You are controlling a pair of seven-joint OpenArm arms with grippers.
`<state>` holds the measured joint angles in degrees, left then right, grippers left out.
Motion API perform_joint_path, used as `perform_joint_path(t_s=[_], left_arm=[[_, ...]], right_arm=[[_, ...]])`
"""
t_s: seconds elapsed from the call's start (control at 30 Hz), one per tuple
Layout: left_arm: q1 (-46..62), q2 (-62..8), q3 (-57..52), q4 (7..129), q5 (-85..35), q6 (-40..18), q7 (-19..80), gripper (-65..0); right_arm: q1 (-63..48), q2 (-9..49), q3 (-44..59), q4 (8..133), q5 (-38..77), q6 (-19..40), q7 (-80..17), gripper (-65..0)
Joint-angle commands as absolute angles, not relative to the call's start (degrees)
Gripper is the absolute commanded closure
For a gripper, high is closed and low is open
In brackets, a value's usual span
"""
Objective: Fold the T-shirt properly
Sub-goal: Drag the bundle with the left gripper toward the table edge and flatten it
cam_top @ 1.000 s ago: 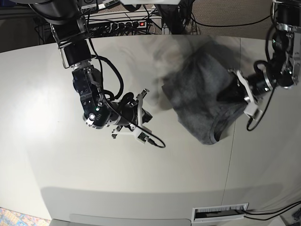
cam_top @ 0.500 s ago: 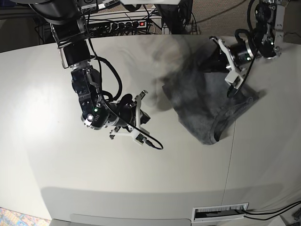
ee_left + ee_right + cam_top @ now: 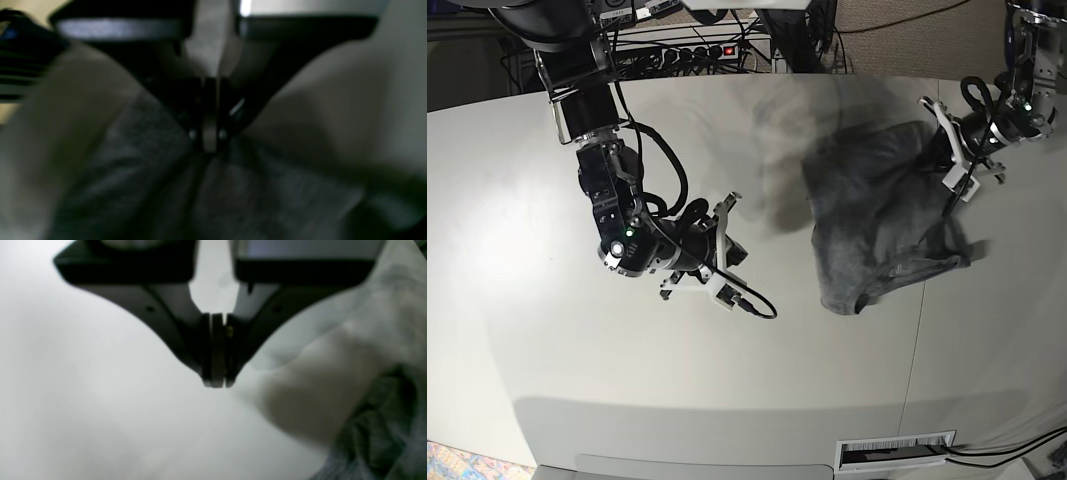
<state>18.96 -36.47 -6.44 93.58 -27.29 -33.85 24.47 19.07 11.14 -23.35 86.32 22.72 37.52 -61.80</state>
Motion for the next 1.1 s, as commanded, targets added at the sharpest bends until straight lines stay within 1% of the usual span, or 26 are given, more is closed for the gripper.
perform_joint_path(t_s=[0.0,0.1,0.23,0.37,0.5,0.63,0.8,0.9,1.07], left_arm=[[17.9,-37.8,-6.9,94.1,-27.3,-32.9,22.4,0.0],[16.4,-38.5,-6.9,93.9,-27.6,-32.8,22.7,0.0],[16.2,-39.1,-6.9,95.4,-33.1,-33.7,23.2,0.0],[16.2,-39.1,-7.0,101.6,-35.1,-31.6,27.0,0.0],[16.2,-38.7,-6.9,109.3,-42.7,-31.1,31.1,0.0],[16.2,-35.1,-6.9,112.6,-41.0,-31.1,29.8,0.0],[15.9,-28.5,-6.9,110.6,-37.8,-31.1,27.2,0.0],[14.9,-25.7,-6.9,108.7,-35.1,-31.1,25.5,0.0],[13.2,-22.0,-6.9,105.3,-35.1,-31.1,25.5,0.0]], right_arm=[[20.6,11.1,-23.1,87.4,23.6,37.6,-61.1,0.0],[20.6,11.1,-23.1,87.4,23.8,37.6,-61.0,0.0],[20.6,11.4,-23.1,87.4,23.7,37.6,-60.9,0.0],[20.6,13.0,-23.0,87.4,23.5,37.6,-60.3,0.0],[20.6,13.9,-21.8,87.4,23.5,37.6,-60.0,0.0],[20.0,14.0,-18.0,87.4,23.5,37.6,-60.5,0.0],[17.9,14.0,-11.0,87.4,23.6,37.5,-61.5,0.0],[16.4,14.0,-7.0,87.4,23.8,37.5,-61.8,0.0],[12.7,14.0,-0.9,89.3,26.5,37.6,-62.8,0.0]])
